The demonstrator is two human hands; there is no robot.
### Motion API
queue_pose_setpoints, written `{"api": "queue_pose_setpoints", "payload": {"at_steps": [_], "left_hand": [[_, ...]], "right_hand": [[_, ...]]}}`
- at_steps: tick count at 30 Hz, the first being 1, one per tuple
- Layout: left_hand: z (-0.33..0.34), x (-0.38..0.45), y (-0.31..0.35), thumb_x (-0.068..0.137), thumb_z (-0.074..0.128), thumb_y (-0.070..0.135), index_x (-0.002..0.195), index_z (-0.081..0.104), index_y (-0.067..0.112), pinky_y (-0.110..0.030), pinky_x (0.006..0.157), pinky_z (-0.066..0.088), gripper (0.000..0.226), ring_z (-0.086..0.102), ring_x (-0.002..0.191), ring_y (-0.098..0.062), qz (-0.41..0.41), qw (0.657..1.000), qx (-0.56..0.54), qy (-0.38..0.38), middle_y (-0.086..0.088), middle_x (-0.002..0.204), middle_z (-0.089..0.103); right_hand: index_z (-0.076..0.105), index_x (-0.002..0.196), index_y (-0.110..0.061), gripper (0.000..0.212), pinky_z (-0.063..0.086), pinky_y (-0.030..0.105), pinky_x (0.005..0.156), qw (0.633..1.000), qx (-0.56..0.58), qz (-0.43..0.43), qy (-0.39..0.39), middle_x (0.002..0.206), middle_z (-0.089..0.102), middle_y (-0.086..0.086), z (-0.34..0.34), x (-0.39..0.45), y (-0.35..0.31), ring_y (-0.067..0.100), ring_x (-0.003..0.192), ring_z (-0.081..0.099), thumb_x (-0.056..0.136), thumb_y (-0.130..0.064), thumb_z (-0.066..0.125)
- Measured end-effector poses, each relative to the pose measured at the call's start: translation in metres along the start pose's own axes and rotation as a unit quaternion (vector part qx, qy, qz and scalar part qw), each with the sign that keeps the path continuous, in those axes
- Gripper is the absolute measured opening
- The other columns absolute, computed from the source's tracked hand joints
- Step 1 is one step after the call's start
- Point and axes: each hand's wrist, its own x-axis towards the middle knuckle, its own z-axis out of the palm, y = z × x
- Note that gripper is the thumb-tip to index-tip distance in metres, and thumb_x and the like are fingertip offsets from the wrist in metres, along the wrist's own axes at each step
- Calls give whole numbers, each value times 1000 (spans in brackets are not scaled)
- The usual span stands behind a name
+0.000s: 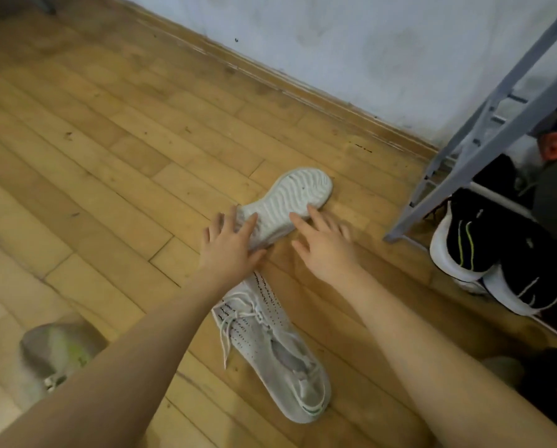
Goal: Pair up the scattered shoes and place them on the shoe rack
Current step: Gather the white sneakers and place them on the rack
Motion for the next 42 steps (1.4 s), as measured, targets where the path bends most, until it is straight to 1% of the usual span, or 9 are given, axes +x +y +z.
{"api": "queue_pose_setpoints", "payload": {"at_steps": [4,12,16,22,24,29,34,38,42], "left_hand": [[7,7,-5,87,42,61,144,19,36,-54,108,17,66,14,136,-41,-1,1000,4,6,-14,155,7],[-22,-23,2,84,61,41,128,56,20,-59,93,30,48,36,116,-51,75,990,-45,110,-31,137,36],[-41,-50,9,82,67,37,123,60,19,-60,90,34,46,41,111,-53,103,981,-48,155,-32,134,41],[-80,-82,33,87,55,45,122,60,20,-56,88,34,44,42,111,-51,125,972,-53,194,-31,134,41],[-92,-93,44,88,50,48,123,60,21,-54,87,35,45,42,110,-50,135,969,-61,197,-30,134,42],[-115,-111,77,88,51,49,123,60,26,-52,89,36,43,40,112,-47,164,960,-106,201,-26,137,41],[-112,-145,93,85,44,52,122,61,25,-58,95,34,49,38,114,-51,151,957,-188,164,-26,139,38],[-100,-175,112,86,41,52,125,58,27,-57,94,34,49,36,115,-49,190,953,-200,125,-26,141,36],[-86,-203,133,86,39,53,126,56,30,-55,95,32,49,36,117,-47,218,950,-211,77,-25,141,36]], "right_hand": [[20,144,-38,50,14,46,110,1000,-14,-9,9,158,10,2,15,2,5,27,142,14,97,-41,37],[27,144,-35,48,12,43,111,997,3,-28,69,155,21,4,-6,-28,3,25,142,16,97,-41,37],[36,141,-31,47,21,50,109,989,7,-39,140,151,31,7,-21,-61,-4,31,139,24,96,-40,41],[46,135,-25,42,27,46,102,970,19,-38,240,143,40,13,-56,-97,-13,32,130,39,93,-34,49],[50,132,-24,40,26,44,101,963,16,-27,269,140,43,15,-70,-110,-14,33,127,43,93,-31,52],[57,124,-26,36,24,45,98,940,-25,26,339,131,51,12,-105,-152,-3,34,124,44,92,-38,48],[62,119,-20,35,25,44,97,942,-59,11,330,125,57,12,-108,-205,14,35,122,49,91,-37,50],[48,121,-21,35,28,44,100,934,-31,39,353,126,54,14,-97,-241,24,30,124,45,91,-38,51],[37,126,-28,37,30,41,93,922,-54,76,377,124,46,14,-85,-284,33,26,116,39,93,-44,46]]}}
